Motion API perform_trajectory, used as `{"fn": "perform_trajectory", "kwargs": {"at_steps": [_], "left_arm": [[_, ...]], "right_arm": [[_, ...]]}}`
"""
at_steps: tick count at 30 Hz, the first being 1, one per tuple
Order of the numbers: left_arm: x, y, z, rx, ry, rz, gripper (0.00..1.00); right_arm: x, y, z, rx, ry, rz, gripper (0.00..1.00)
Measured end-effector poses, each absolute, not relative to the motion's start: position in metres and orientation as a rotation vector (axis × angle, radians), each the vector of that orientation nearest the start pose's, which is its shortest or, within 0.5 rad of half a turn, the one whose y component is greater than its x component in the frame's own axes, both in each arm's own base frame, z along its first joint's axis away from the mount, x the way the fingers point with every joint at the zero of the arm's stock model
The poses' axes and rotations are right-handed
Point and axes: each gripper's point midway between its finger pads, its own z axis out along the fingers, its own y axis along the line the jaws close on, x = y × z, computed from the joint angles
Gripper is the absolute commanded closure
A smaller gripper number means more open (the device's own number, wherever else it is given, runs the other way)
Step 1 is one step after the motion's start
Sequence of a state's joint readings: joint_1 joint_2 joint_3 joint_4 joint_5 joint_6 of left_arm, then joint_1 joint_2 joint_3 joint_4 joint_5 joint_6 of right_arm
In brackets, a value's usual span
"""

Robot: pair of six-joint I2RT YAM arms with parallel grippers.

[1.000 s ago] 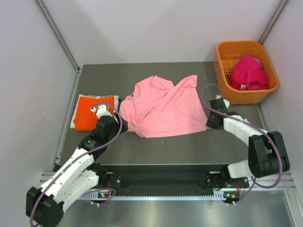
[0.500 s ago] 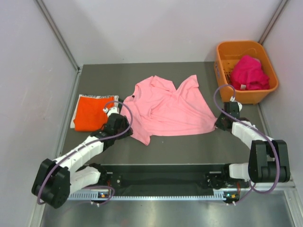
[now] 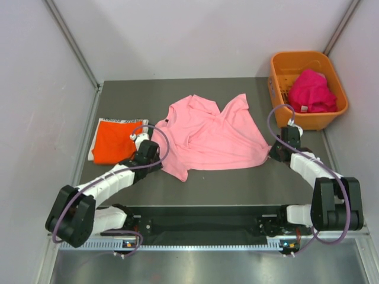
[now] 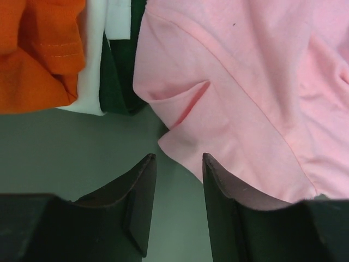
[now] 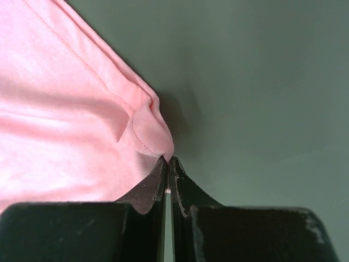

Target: Fold and stack the t-shirts

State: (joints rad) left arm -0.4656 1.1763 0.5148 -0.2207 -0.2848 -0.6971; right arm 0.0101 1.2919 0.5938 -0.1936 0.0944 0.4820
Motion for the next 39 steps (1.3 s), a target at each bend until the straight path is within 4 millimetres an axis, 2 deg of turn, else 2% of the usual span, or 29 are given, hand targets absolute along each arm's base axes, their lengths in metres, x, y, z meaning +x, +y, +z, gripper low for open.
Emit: {"fn": "perform_trajectory", "kwargs": {"at_steps": [2,7,8,11,15,25,29,33,34,37,38,39], "left_arm": [[0.266,-0.105,0.038,-0.402,2.389,-0.165,0.6],[0.276,-0.107,0.034,-0.396,2.403,-0.128,0.64],[0.277,-0.107,0.032,-0.397,2.41,-0.122,0.72],[0.278,-0.106,0.024,-0.403,2.438,-0.1,0.78],[0.283,-0.108,0.023,-0.418,2.448,-0.096,0.72],[0.276,-0.108,0.028,-0.446,2.458,-0.12,0.64],[0.276,-0.106,0.033,-0.467,2.451,-0.141,0.64],[0.273,-0.103,0.026,-0.503,2.473,-0.169,0.66],[0.272,-0.102,0.023,-0.509,2.484,-0.168,0.67],[0.277,-0.105,0.021,-0.526,2.476,-0.198,0.8],[0.278,-0.106,0.021,-0.524,2.472,-0.209,0.95],[0.279,-0.107,0.021,-0.529,2.472,-0.217,1.0]], "right_arm": [[0.302,0.006,0.038,0.612,2.379,0.103,1.0],[0.302,0.007,0.037,0.607,2.381,0.111,1.0],[0.302,0.008,0.037,0.607,2.381,0.112,1.0],[0.302,0.008,0.037,0.607,2.382,0.112,1.0],[0.302,0.008,0.037,0.607,2.382,0.112,1.0],[0.302,0.008,0.037,0.606,2.382,0.113,1.0],[0.302,0.008,0.037,0.605,2.383,0.115,1.0],[0.302,0.008,0.037,0.605,2.383,0.115,1.0],[0.302,0.008,0.037,0.605,2.383,0.115,1.0],[0.302,0.008,0.037,0.605,2.383,0.115,1.0],[0.302,0.008,0.037,0.605,2.383,0.115,1.0],[0.302,0.008,0.037,0.605,2.383,0.115,1.0]]}}
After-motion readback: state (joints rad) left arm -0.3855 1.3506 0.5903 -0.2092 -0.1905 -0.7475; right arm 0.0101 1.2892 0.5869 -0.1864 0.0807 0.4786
